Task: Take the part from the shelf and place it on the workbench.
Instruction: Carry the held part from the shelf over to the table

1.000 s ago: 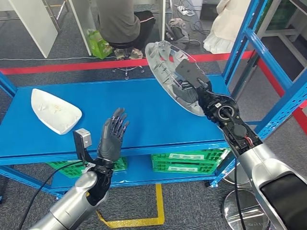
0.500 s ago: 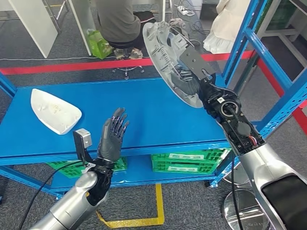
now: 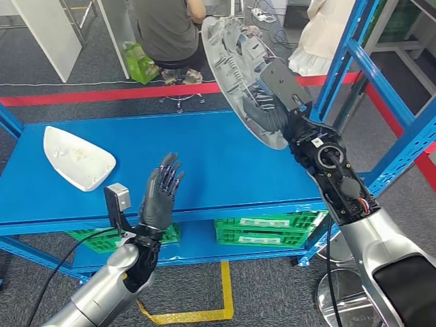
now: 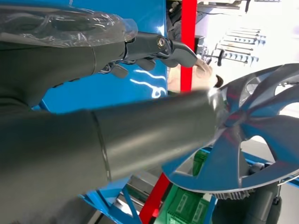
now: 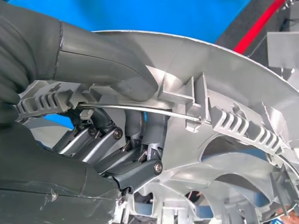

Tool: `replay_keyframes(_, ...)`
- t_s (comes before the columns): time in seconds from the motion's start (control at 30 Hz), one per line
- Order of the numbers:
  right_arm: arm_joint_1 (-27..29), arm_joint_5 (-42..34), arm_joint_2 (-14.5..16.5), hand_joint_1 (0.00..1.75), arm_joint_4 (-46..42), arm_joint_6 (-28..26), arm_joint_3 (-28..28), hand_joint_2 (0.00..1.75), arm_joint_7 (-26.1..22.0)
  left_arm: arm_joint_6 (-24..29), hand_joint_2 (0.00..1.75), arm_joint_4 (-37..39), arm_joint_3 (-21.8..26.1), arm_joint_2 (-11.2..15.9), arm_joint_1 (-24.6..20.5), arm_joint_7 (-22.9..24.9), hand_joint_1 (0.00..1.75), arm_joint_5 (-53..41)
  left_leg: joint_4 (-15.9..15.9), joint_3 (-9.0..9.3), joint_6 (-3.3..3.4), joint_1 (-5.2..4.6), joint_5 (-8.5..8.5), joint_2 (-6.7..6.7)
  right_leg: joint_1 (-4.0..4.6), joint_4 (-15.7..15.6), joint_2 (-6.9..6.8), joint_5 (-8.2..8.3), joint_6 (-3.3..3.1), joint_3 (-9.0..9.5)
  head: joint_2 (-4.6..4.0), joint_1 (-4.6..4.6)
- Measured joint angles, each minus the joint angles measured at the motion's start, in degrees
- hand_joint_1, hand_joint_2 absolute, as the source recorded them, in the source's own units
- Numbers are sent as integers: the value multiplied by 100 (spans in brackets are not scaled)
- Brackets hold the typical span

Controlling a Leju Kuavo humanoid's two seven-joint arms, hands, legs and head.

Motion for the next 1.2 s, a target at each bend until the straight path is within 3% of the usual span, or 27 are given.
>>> replay_keyframes(0.37,312,451,-84,175,-780,-404,-136,175,207,-34,175,0,0,-34,0,-411,0,-196,0,-2,0,0,0,3,-1,-1,4,0,0,-4,0,1)
replay_keyframes(0.5,369,636,-108,175,-982,-498,-170,175,207,72,0,0,0,-67,5,-507,0,-295,0,-2,0,0,0,4,-1,0,5,0,0,-4,0,2)
replay_keyframes(0.77,498,845,-141,175,-1352,-551,-218,175,213,82,0,0,0,-100,8,-479,0,-270,0,-2,0,0,0,4,0,0,5,0,0,-4,0,2)
replay_keyframes(0.9,516,887,-168,175,-1458,-552,-228,175,233,117,175,0,0,-107,7,-481,0,-270,0,-2,0,0,0,3,0,0,4,0,0,-4,0,2)
replay_keyframes(1.2,555,896,-215,175,-1563,-510,-267,175,270,97,175,0,0,-108,1,-499,0,-316,0,-2,0,0,0,3,-1,0,4,0,0,-4,0,4)
